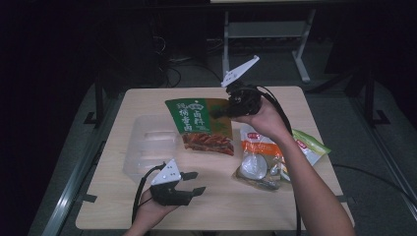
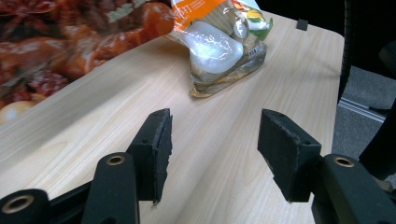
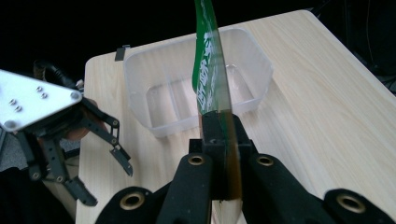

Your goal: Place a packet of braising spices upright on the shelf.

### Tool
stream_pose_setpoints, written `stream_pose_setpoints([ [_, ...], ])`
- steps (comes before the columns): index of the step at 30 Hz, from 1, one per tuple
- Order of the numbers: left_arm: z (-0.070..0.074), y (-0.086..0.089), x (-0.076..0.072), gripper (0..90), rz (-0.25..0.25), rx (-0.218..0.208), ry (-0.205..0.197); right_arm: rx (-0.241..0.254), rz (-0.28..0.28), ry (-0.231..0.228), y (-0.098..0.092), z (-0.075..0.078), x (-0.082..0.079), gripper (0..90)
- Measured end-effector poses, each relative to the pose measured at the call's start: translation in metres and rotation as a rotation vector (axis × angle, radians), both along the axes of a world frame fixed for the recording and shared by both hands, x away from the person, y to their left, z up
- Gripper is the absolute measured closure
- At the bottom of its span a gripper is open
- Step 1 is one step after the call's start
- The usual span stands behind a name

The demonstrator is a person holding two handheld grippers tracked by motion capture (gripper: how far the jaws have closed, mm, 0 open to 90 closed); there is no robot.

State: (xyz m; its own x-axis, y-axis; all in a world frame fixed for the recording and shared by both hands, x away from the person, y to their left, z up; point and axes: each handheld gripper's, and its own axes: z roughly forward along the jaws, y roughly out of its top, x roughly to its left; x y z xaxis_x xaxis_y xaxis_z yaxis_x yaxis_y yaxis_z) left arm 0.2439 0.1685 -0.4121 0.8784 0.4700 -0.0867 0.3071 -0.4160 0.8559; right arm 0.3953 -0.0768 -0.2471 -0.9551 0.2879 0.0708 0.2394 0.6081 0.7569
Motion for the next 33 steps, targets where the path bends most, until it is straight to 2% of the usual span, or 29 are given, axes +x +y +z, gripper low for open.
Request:
stream_pose_setpoints([
  [3,-0.001,0.000,0.000,42.3,-0.009,0.007,-0.009,-0.008,0.006,0.002,0.009,0.003,0.004,90.0],
  [16,-0.003,-0.003,-0.001,38.9,-0.030,0.006,0.000,-0.022,0.030,-0.013,0.045,0.012,0.023,90.0],
  [24,-0.004,-0.006,-0.002,36.1,-0.035,-0.001,0.015,-0.022,0.022,-0.009,0.056,0.019,0.033,90.0],
  [33,-0.006,-0.009,-0.002,35.8,-0.055,0.016,0.022,-0.024,0.021,-0.007,0.064,0.021,0.039,90.0],
])
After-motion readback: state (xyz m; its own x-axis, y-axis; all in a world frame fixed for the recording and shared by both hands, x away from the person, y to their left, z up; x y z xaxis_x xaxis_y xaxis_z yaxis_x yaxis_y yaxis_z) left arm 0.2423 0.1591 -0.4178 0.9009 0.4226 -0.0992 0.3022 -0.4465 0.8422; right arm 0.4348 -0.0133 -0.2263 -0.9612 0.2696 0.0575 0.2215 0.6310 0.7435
